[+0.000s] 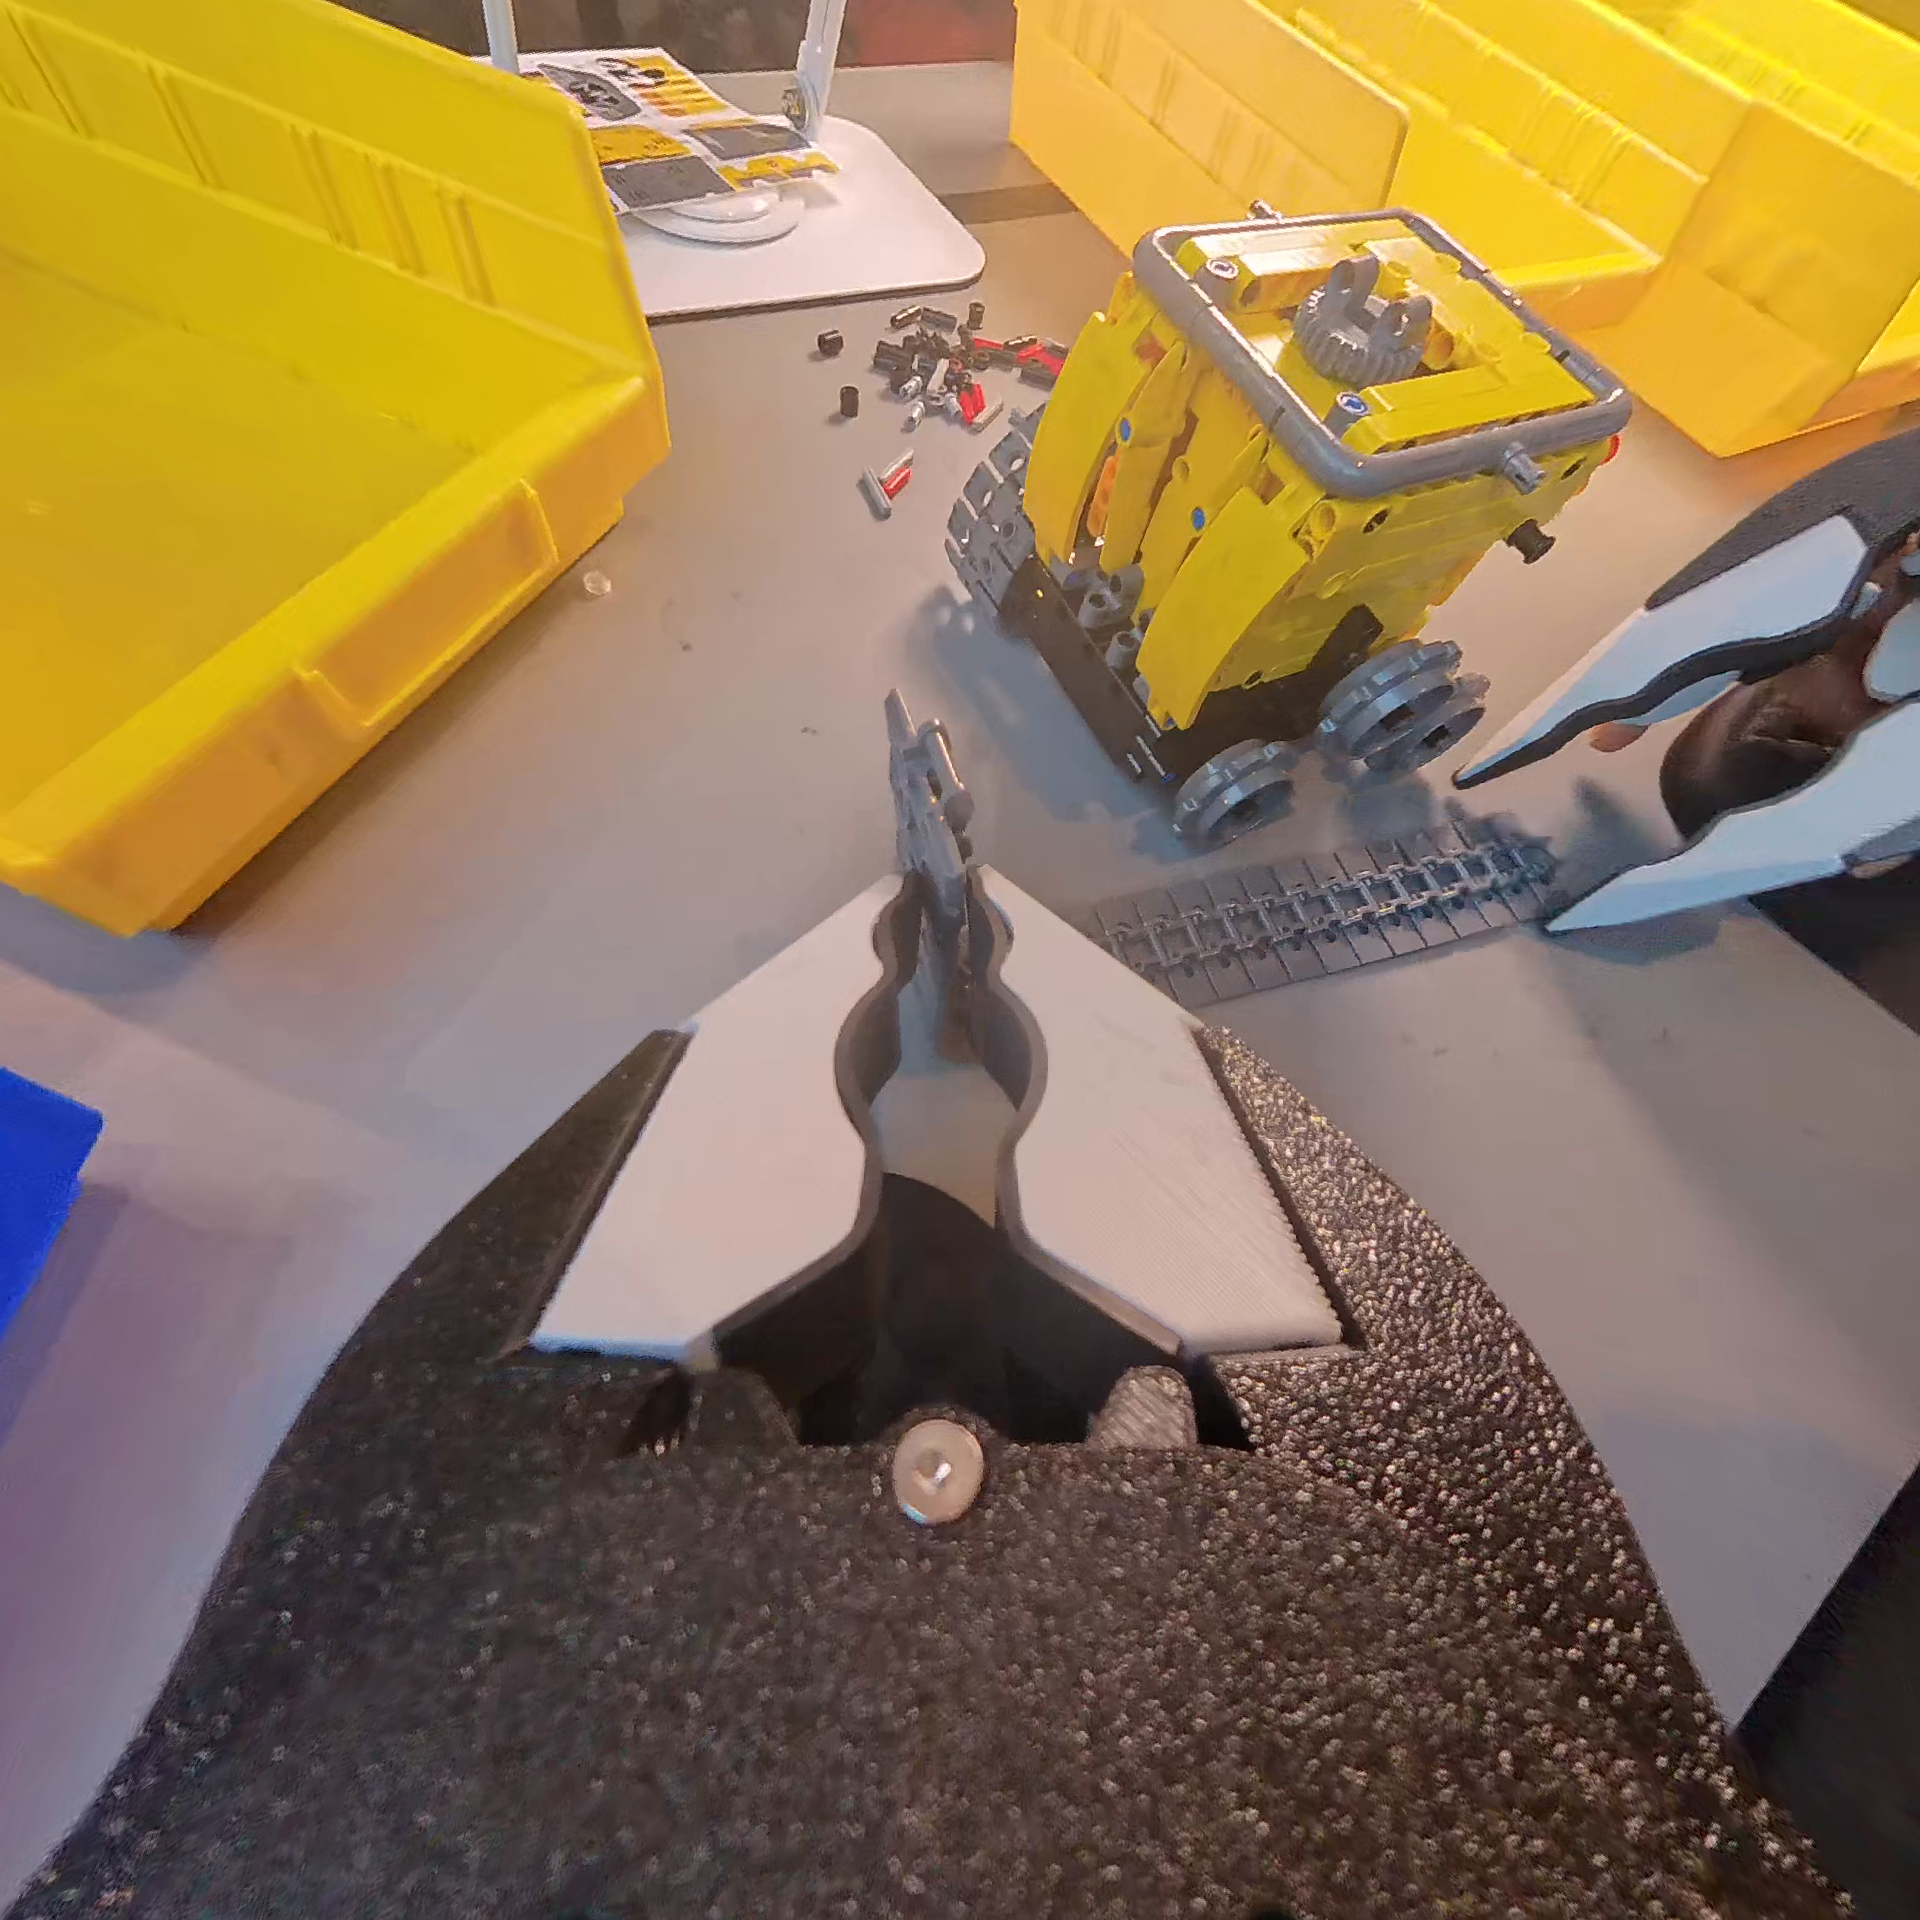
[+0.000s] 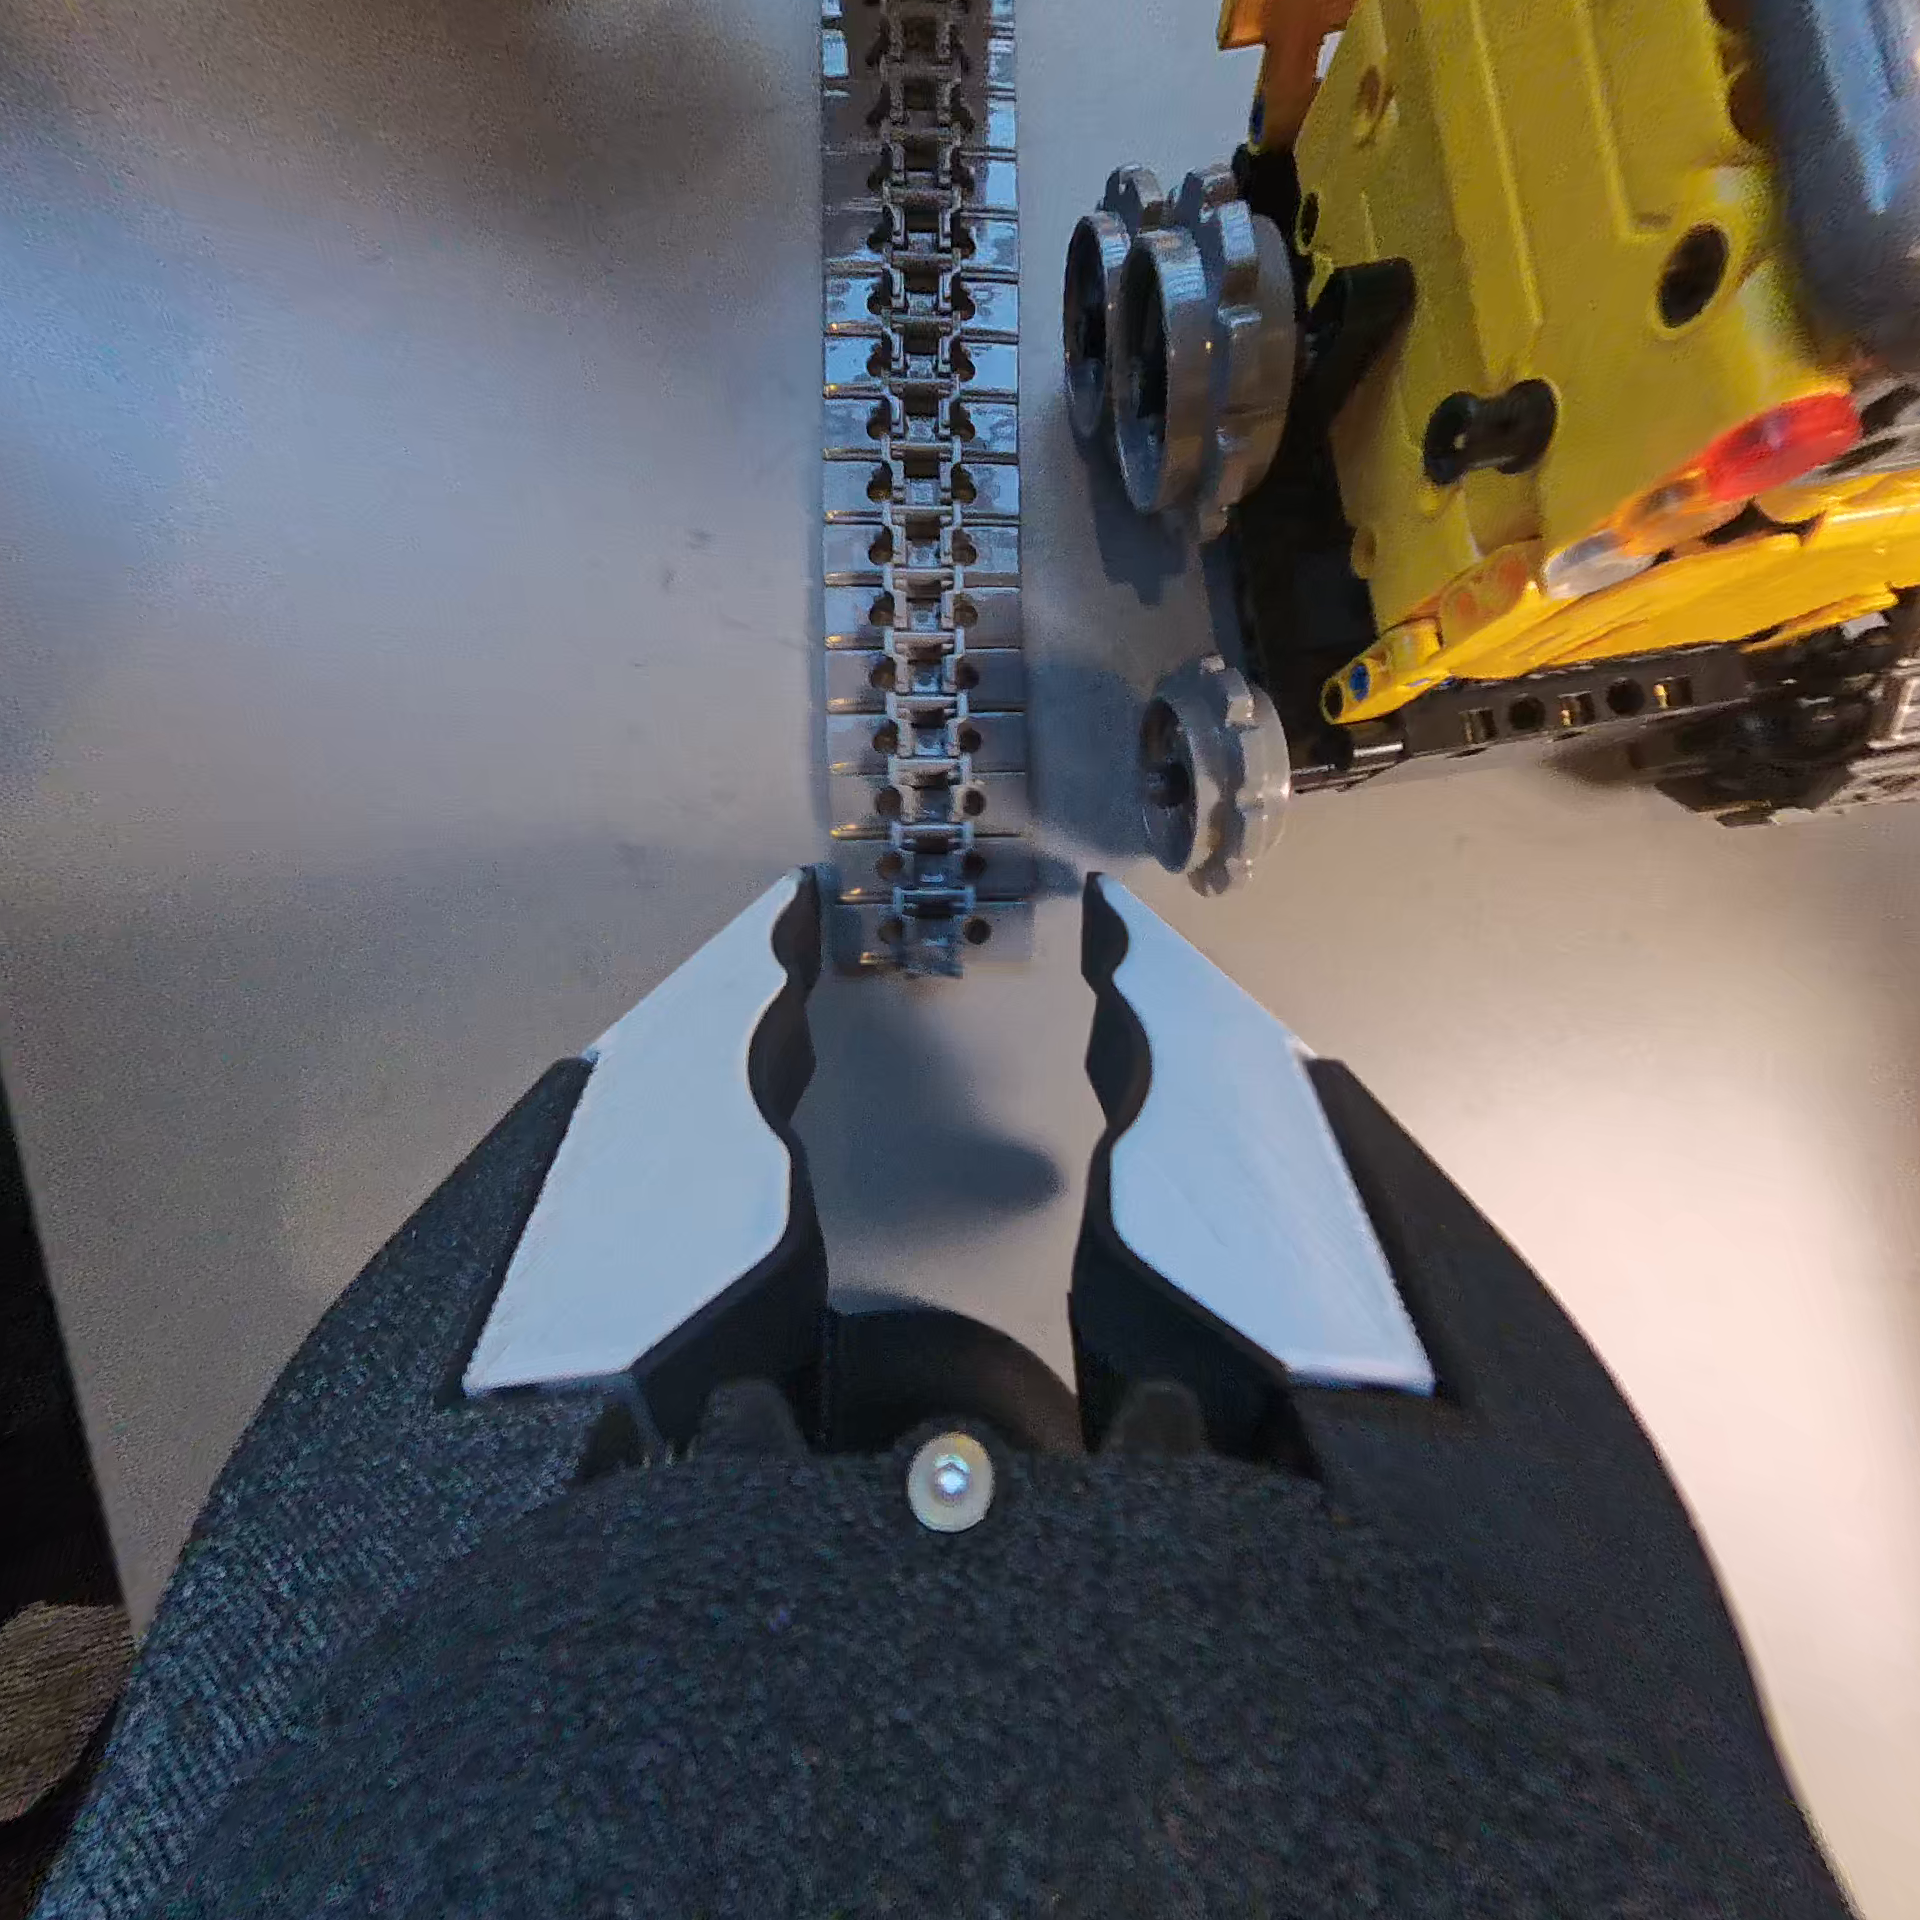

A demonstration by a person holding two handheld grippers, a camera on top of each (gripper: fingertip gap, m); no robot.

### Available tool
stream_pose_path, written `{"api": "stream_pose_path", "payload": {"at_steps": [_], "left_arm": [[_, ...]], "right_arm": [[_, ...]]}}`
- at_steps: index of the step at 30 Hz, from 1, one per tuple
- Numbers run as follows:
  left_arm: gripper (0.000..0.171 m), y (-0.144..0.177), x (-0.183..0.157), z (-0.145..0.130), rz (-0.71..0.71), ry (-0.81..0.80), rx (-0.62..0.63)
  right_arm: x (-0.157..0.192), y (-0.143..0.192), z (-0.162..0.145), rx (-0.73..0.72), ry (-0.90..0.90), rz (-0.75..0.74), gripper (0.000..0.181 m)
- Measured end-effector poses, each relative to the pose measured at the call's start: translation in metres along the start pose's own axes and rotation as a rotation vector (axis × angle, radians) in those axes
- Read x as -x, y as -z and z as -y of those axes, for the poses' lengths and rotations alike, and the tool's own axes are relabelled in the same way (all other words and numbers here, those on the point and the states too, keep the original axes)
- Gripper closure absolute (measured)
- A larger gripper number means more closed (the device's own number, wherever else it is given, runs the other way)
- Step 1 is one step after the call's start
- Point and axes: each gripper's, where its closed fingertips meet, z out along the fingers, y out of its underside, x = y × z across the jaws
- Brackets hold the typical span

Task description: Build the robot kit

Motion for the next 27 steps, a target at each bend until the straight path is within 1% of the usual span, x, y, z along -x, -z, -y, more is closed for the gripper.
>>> {"api": "stream_pose_path", "payload": {"at_steps": [1,2,4,7,10,12,13,15,17,19,20,21,22,25,27], "left_arm": [[0.164,0.001,0.0,0.0,-0.002,0.001,-0.003],[0.164,0.001,-0.001,0.001,-0.006,0.004,-0.004],[0.164,0.002,-0.001,0.001,-0.017,0.008,-0.002],[0.164,0.0,-0.004,-0.003,-0.039,0.007,0.016],[0.164,-0.003,-0.007,-0.01,-0.052,-0.001,0.043],[0.164,-0.004,-0.006,-0.015,-0.055,0.0,0.054],[0.164,-0.004,-0.006,-0.018,-0.052,-0.003,0.062],[0.164,-0.003,-0.004,-0.021,-0.046,-0.003,0.064],[0.164,-0.003,-0.004,-0.02,-0.05,0.003,0.058],[0.164,-0.003,-0.002,-0.018,-0.05,0.006,0.053],[0.164,-0.004,-0.002,-0.018,-0.05,0.008,0.052],[0.164,-0.004,-0.001,-0.017,-0.05,0.01,0.053],[0.164,-0.005,0.0,-0.018,-0.05,0.01,0.058],[0.164,-0.006,0.001,-0.02,-0.053,0.014,0.073],[0.164,-0.007,0.001,-0.021,-0.055,0.019,0.079]], "right_arm": [[-0.001,-0.001,0.001,-0.011,-0.017,0.029,0.139],[-0.002,-0.001,0.0,-0.019,-0.04,0.054,0.143],[-0.008,0.002,-0.003,-0.017,-0.056,0.07,0.144],[-0.026,0.008,-0.014,0.025,-0.044,0.02,0.144],[-0.028,0.013,-0.017,0.035,-0.036,0.033,0.143],[-0.03,0.019,-0.016,0.037,-0.014,0.02,0.134],[-0.034,0.025,-0.011,0.02,-0.01,0.009,0.132],[-0.037,0.036,0.01,-0.069,-0.001,0.001,0.133],[-0.039,0.035,0.026,-0.112,-0.006,-0.003,0.137],[-0.047,0.02,0.022,-0.052,0.017,-0.053,0.147],[-0.047,0.012,0.019,-0.03,0.037,-0.057,0.158],[-0.045,0.008,0.022,-0.04,0.051,-0.053,0.166],[-0.044,0.008,0.028,-0.072,0.048,-0.042,0.166],[-0.045,0.012,0.036,-0.103,0.021,-0.004,0.167],[-0.044,0.016,0.041,-0.138,-0.016,0.05,0.167]]}}
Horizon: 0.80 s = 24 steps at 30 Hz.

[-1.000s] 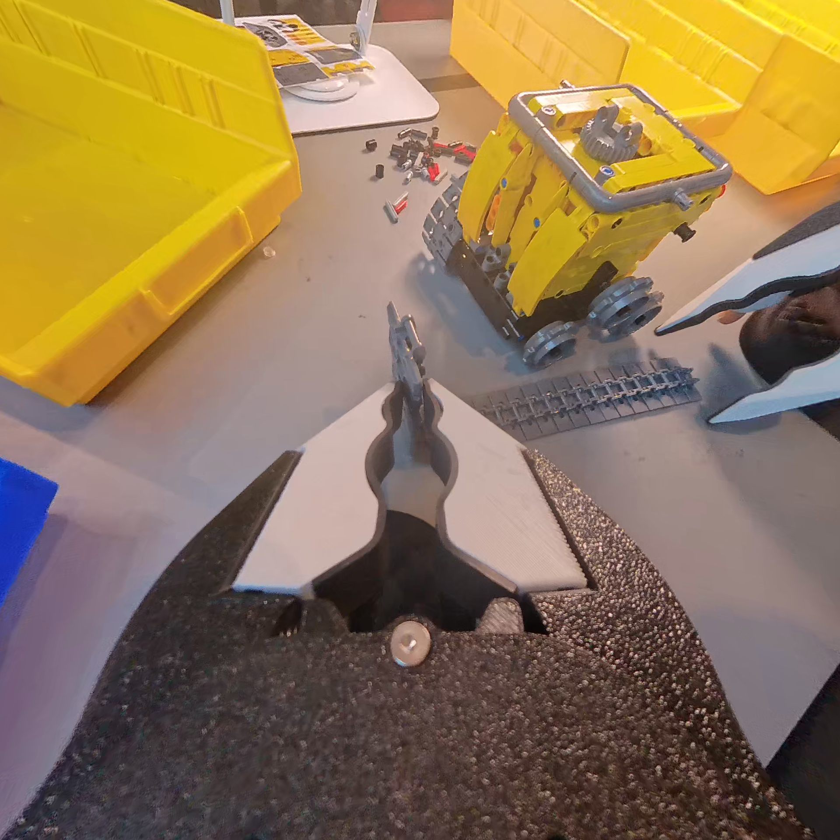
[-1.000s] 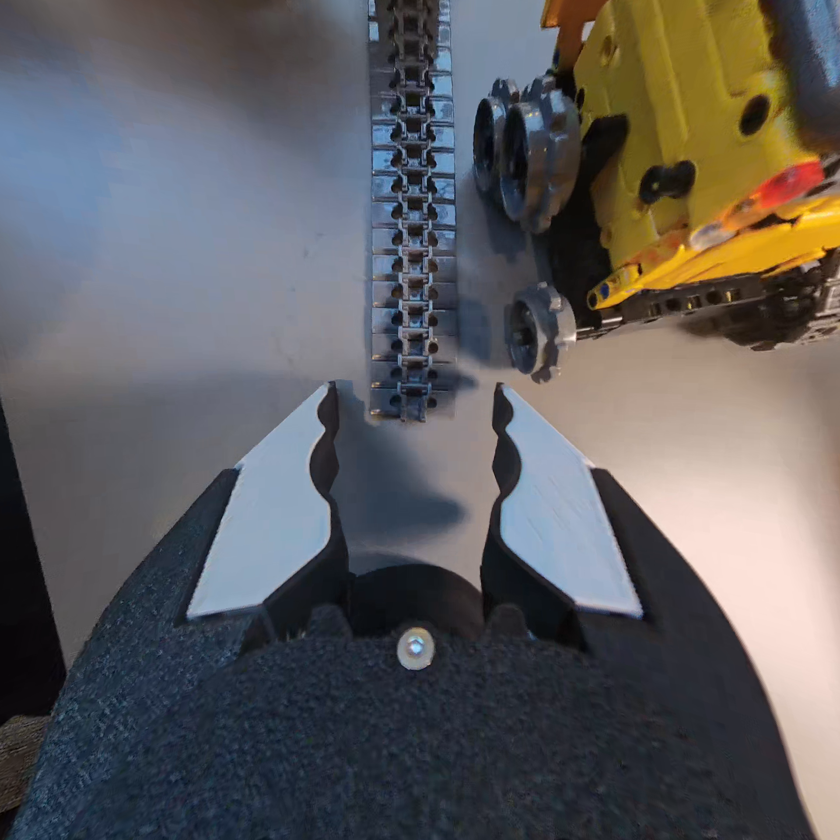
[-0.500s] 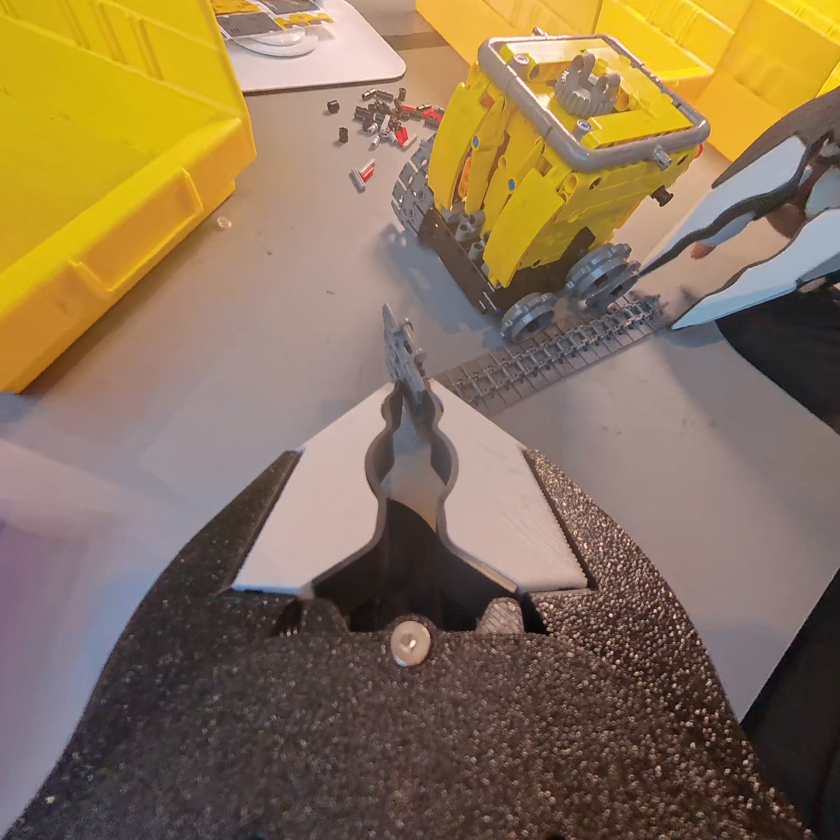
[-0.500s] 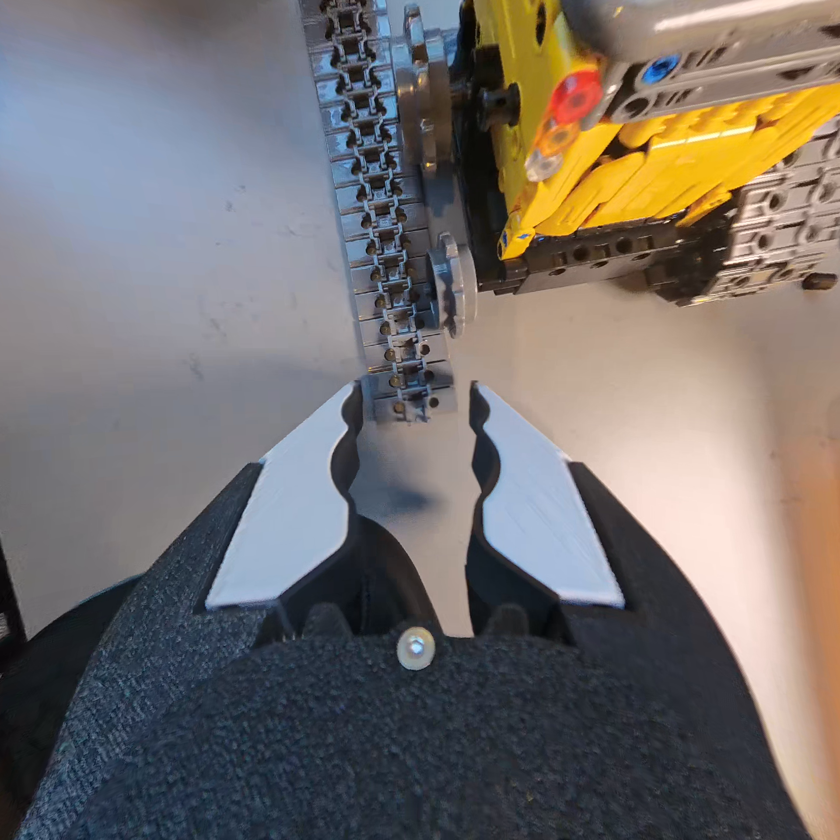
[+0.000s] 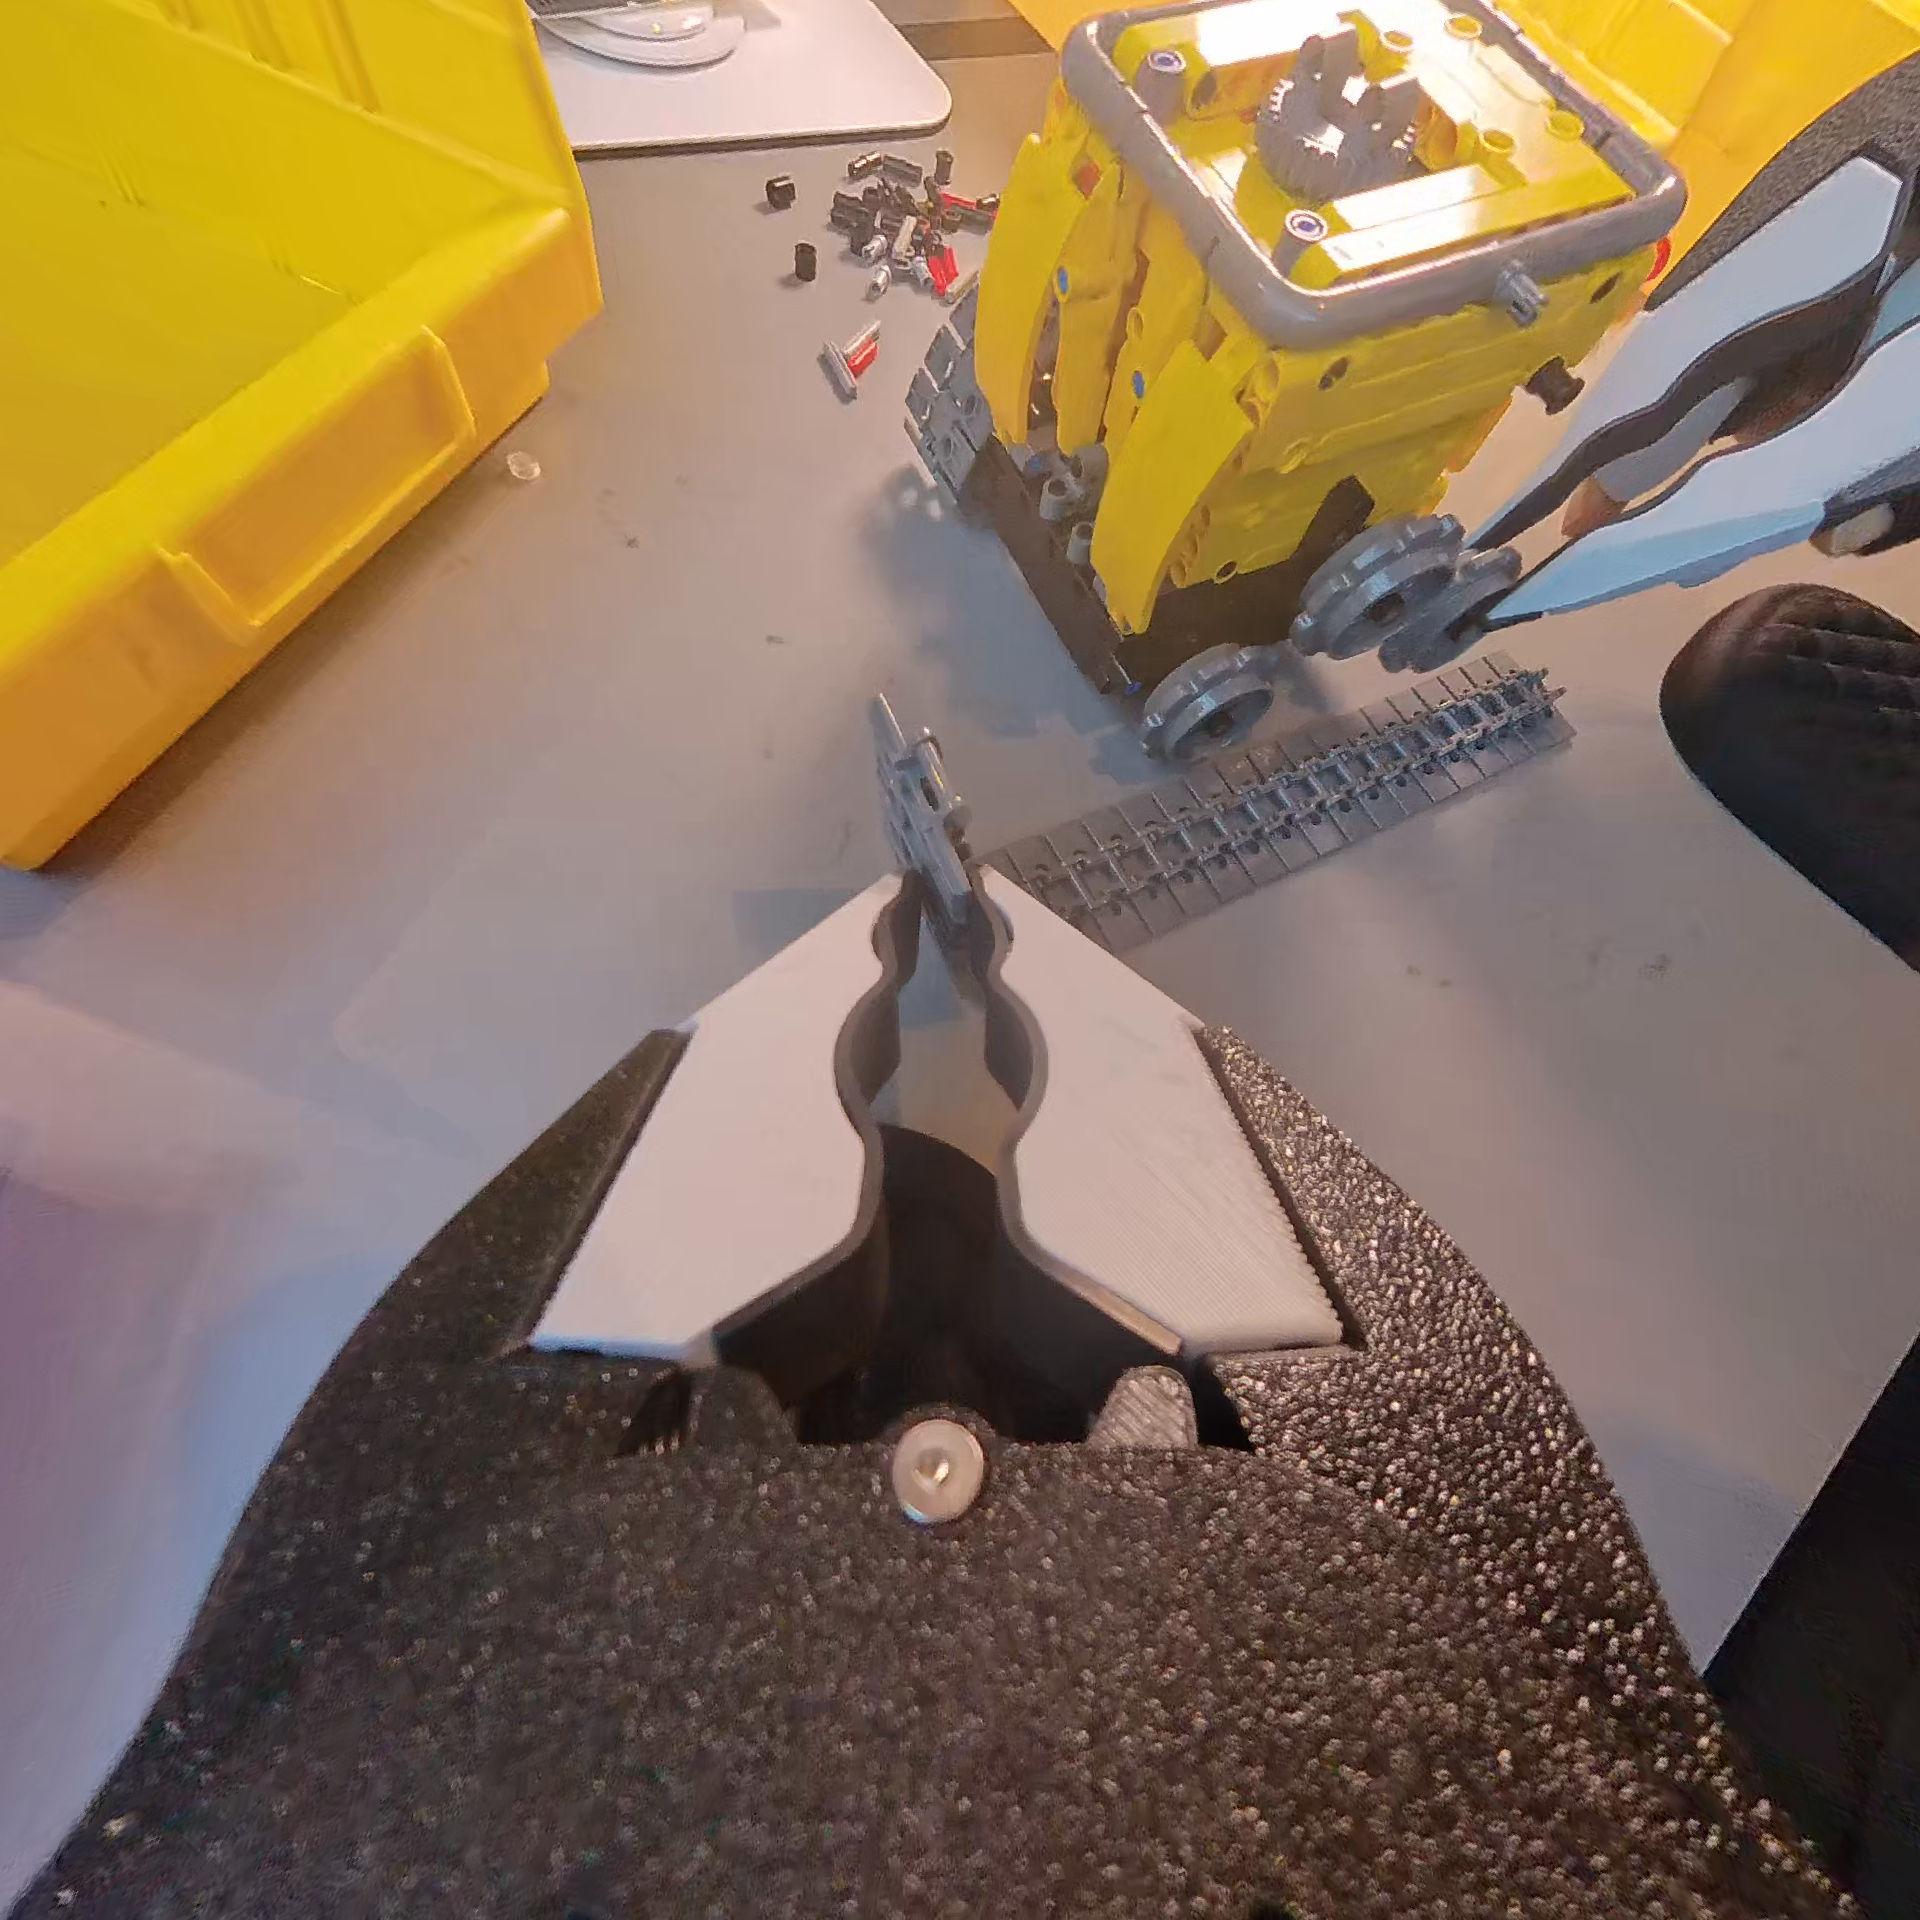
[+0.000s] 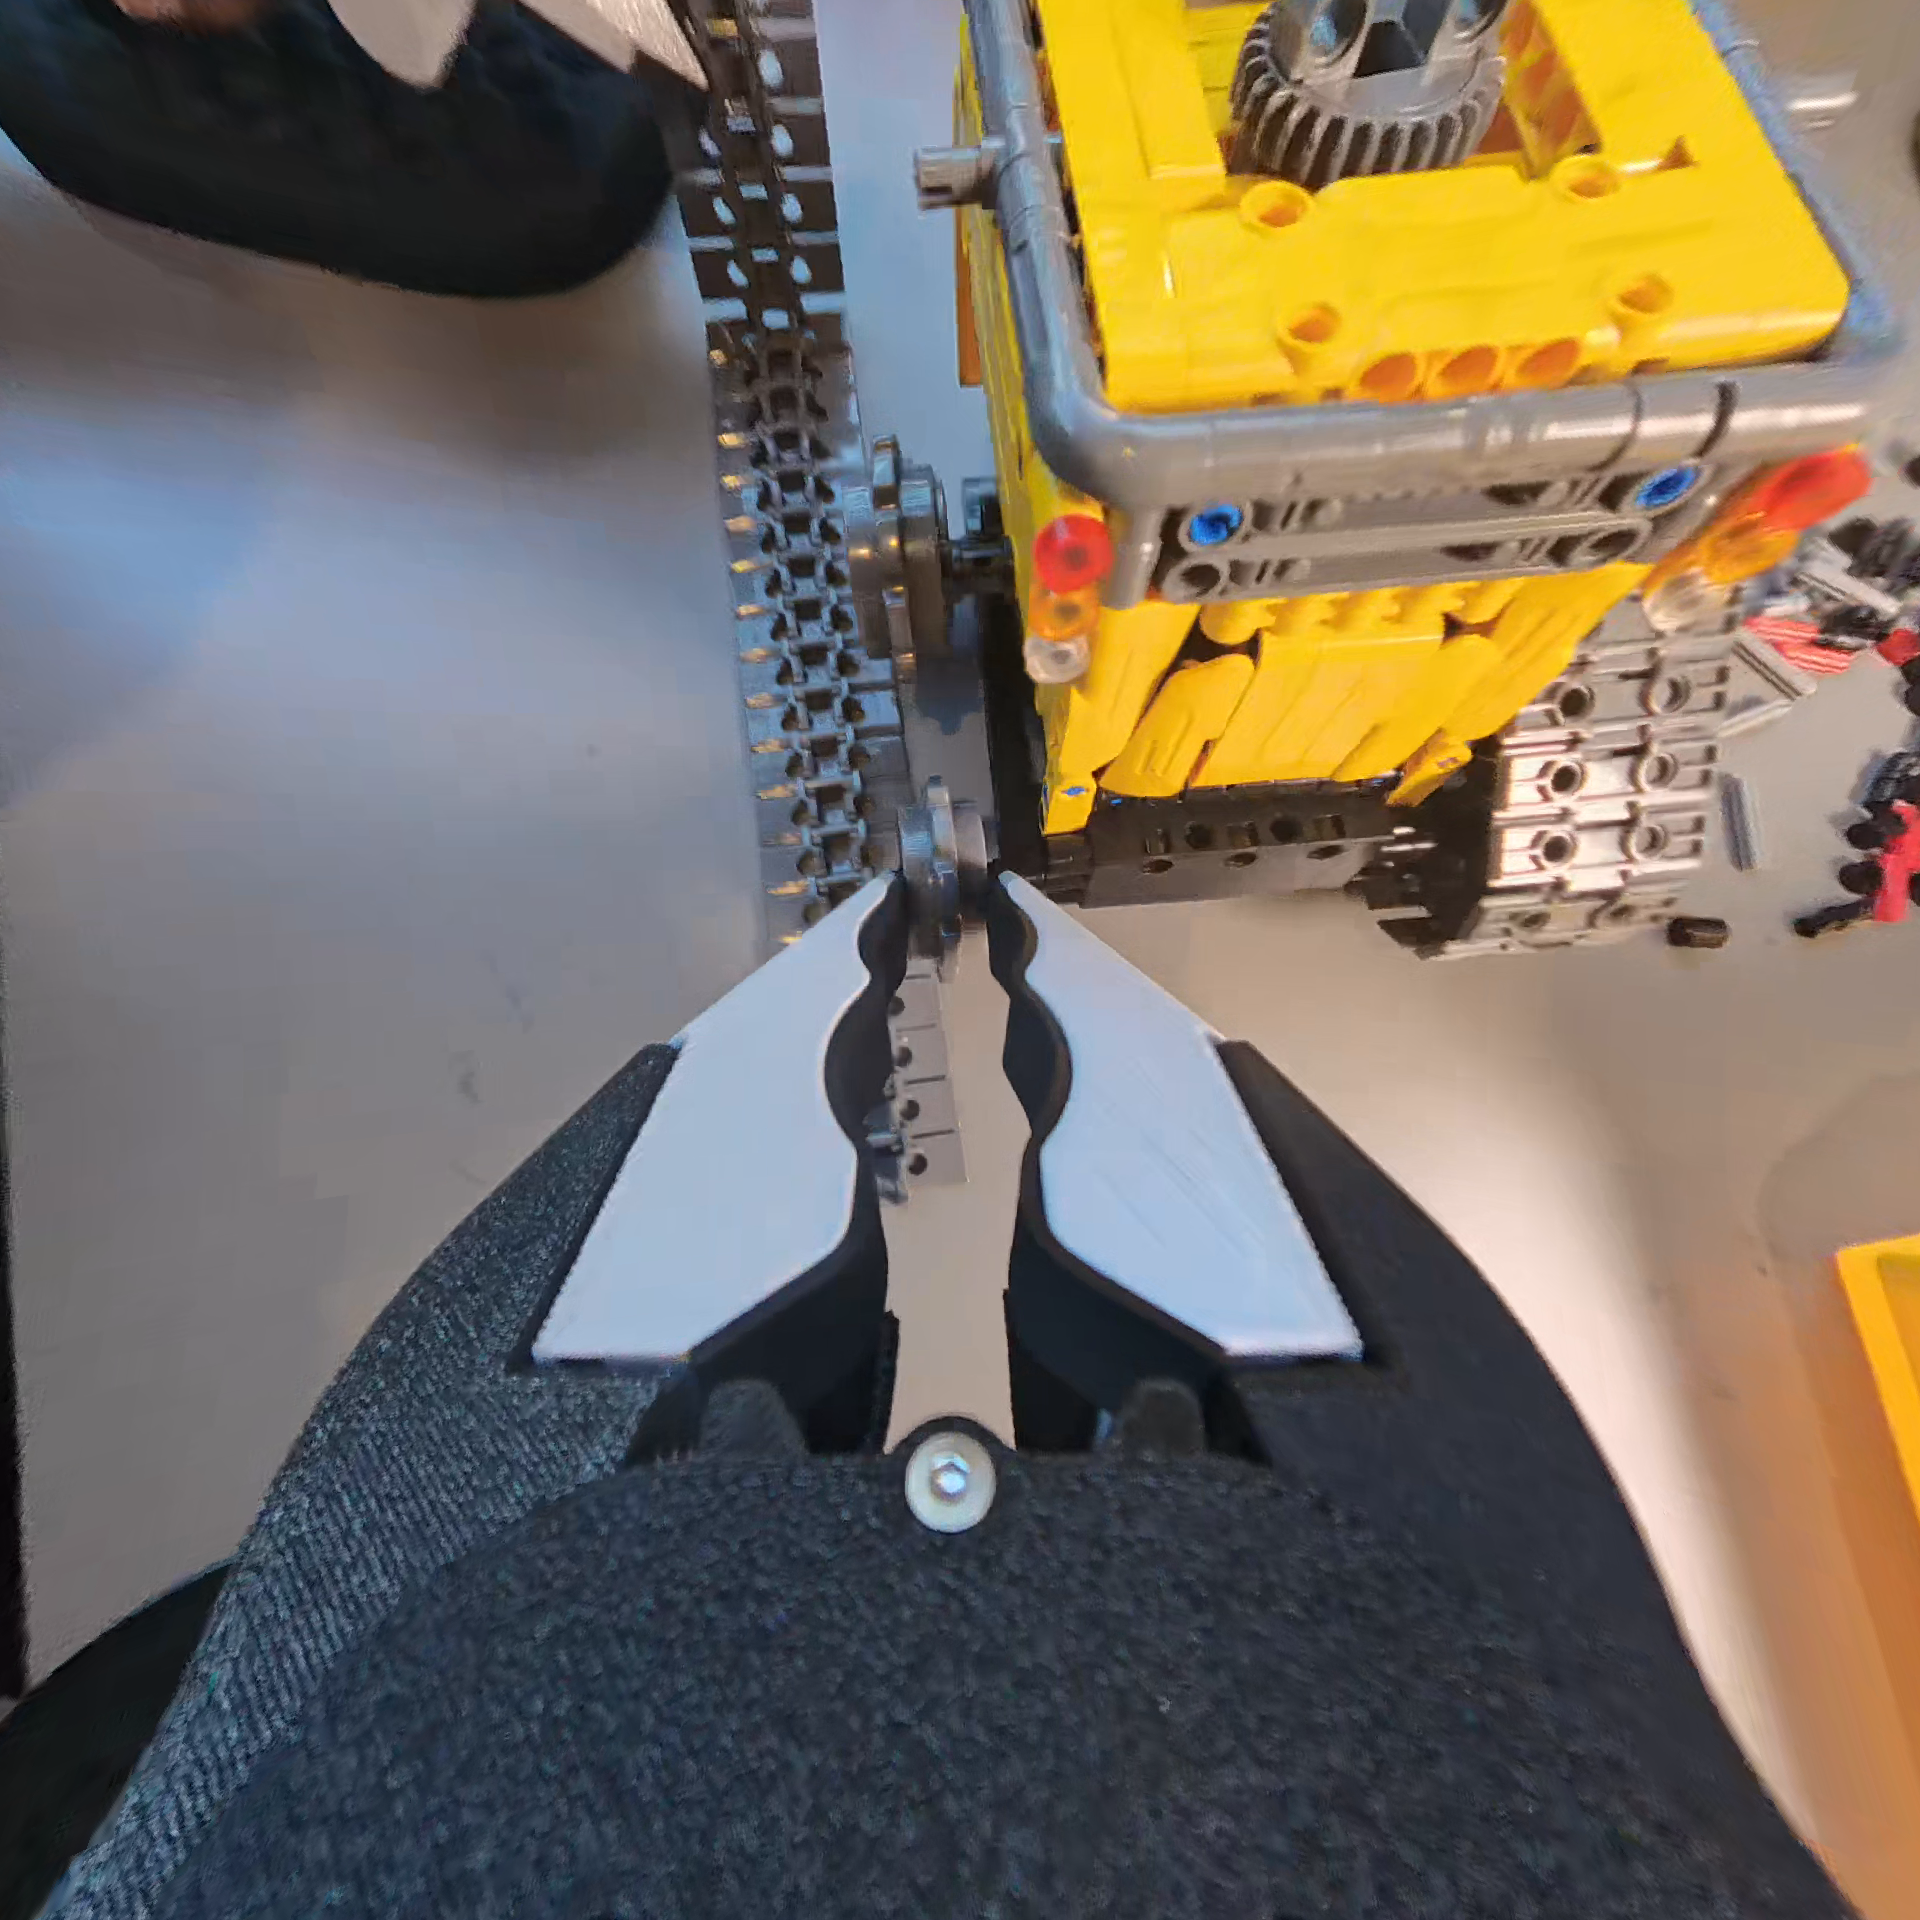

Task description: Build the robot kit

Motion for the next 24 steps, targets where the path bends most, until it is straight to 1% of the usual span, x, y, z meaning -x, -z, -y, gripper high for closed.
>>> {"api": "stream_pose_path", "payload": {"at_steps": [5,10,16,24], "left_arm": [[0.164,-0.005,0.002,0.001,0.004,0.026,0.015],[0.164,-0.008,0.005,0.002,0.0,0.057,0.02],[0.164,-0.01,0.004,0.001,0.001,0.055,0.034],[0.164,-0.006,-0.001,0.007,-0.005,0.056,0.005]], "right_arm": [[0.008,0.0,0.015,-0.13,-0.129,0.149,0.167],[0.025,-0.006,0.01,-0.195,-0.126,0.277,0.167],[0.026,-0.015,0.006,-0.157,-0.067,0.255,0.167],[0.024,-0.018,0.008,-0.126,-0.003,0.184,0.166]]}}
